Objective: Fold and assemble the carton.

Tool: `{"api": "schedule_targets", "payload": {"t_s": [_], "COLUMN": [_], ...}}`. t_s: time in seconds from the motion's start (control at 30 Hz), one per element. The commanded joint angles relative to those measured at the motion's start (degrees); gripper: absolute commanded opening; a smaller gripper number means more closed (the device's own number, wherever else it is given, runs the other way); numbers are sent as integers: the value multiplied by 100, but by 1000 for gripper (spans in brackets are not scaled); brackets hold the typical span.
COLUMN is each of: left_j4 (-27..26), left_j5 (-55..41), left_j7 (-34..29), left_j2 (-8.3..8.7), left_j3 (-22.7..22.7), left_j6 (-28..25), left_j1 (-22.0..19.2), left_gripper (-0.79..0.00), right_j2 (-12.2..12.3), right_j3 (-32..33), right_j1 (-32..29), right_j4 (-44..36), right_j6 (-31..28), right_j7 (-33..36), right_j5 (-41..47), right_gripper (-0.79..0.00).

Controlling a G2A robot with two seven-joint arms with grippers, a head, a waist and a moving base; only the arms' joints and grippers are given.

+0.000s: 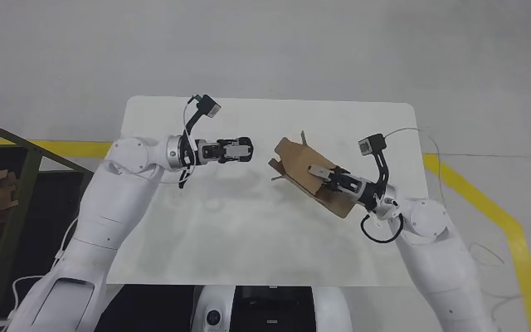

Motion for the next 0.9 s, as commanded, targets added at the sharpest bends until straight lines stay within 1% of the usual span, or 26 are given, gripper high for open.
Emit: {"api": "schedule_targets", "payload": {"t_s": [0.0,0.07,0.2,0.47,0.67,0.87], "left_j4": [-2,15,50,185,239,259], "left_j5": [155,349,573,879,964,904], "left_j7": [122,297,529,756,577,335], "left_j2": [7,10,-5,-73,-141,-192], "left_j3": [-11,6,131,462,783,992], "left_j6": [55,228,750,1258,1394,1389], "left_j1": [18,35,-14,-257,-462,-605], "left_gripper": [0,0,0,0,0,0], "right_j2": [10,21,40,70,83,77], "right_j3": [16,23,30,46,96,28], "right_j1": [-5,-18,-52,-157,-197,-68], "right_j4": [-75,-167,-341,-619,-697,-607], "right_j6": [46,95,142,23,-85,-98], "right_j7": [58,90,212,408,398,371], "right_j5": [14,-8,66,310,539,691], "right_gripper": [-785,-785,-785,-785,-785,-785]}}
